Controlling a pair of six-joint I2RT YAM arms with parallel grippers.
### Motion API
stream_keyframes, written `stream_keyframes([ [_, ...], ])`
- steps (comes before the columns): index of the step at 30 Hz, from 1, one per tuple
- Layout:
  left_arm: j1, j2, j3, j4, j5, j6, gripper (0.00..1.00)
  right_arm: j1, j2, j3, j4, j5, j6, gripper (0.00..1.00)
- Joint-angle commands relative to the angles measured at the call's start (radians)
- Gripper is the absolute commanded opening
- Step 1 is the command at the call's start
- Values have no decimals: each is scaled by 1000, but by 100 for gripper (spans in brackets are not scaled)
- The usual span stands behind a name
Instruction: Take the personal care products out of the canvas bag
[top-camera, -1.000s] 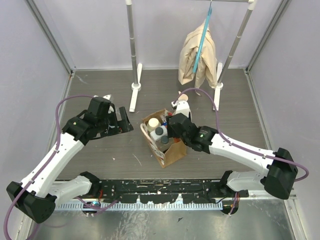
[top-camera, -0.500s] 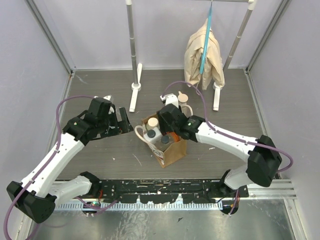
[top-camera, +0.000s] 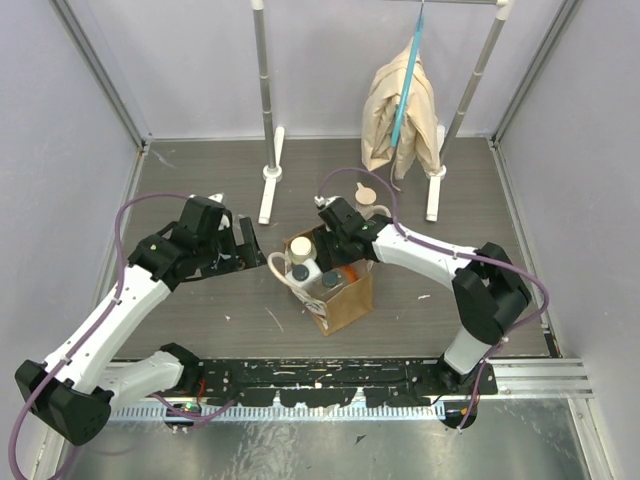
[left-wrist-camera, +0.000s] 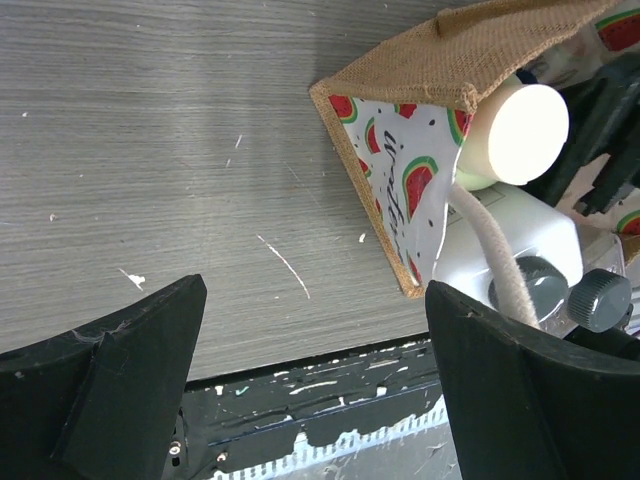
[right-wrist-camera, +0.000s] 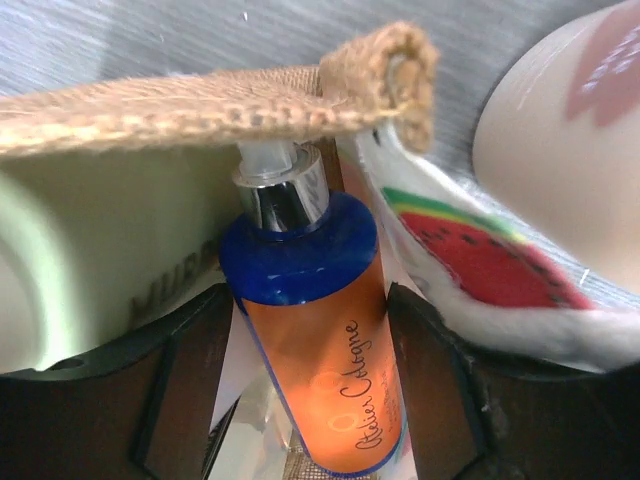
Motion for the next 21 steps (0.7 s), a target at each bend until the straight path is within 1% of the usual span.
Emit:
stream_keyframes([
  [1, -6, 0, -16, 7, 1, -4, 99, 16, 63, 18, -27, -97, -48, 72],
  [4, -6, -2, -19, 7, -1, -5, 99, 16, 111, -1, -11, -59, -60, 80],
  [6, -6, -4, -21, 7, -4, -5, 99, 16, 137, -27, 30, -40, -62, 82],
  [11, -7, -4, -21, 5, -5, -7, 99, 19, 165, -99, 154, -3, -61, 82],
  [13, -6, -5, -21, 5, -7, -7, 99, 27, 162, -127, 202, 34, -65, 80],
  [14, -6, -2, -21, 5, -7, -7, 99, 30, 155, -139, 222, 54, -70, 75],
  [15, -6, -2, -21, 4, -7, -7, 99, 33, 146, -152, 245, 65, -73, 65],
  [16, -6, 1, -21, 5, -5, -7, 99, 36, 134, -167, 270, 71, -78, 54],
  [17, -6, 2, -20, 5, -4, -7, 99, 37, 118, -180, 294, 77, -81, 40],
  [18, -6, 4, -19, 5, -3, -7, 99, 38, 99, -193, 316, 84, -82, 29],
  [19, -6, 5, -18, 4, -3, -6, 99, 40, 71, -205, 333, 90, -81, 21],
  [20, -7, 7, -17, 4, -1, -5, 99, 42, 39, -213, 344, 91, -81, 15],
  [21, -7, 7, -15, 2, -2, -4, 99, 45, 3, -219, 353, 91, -78, 11],
])
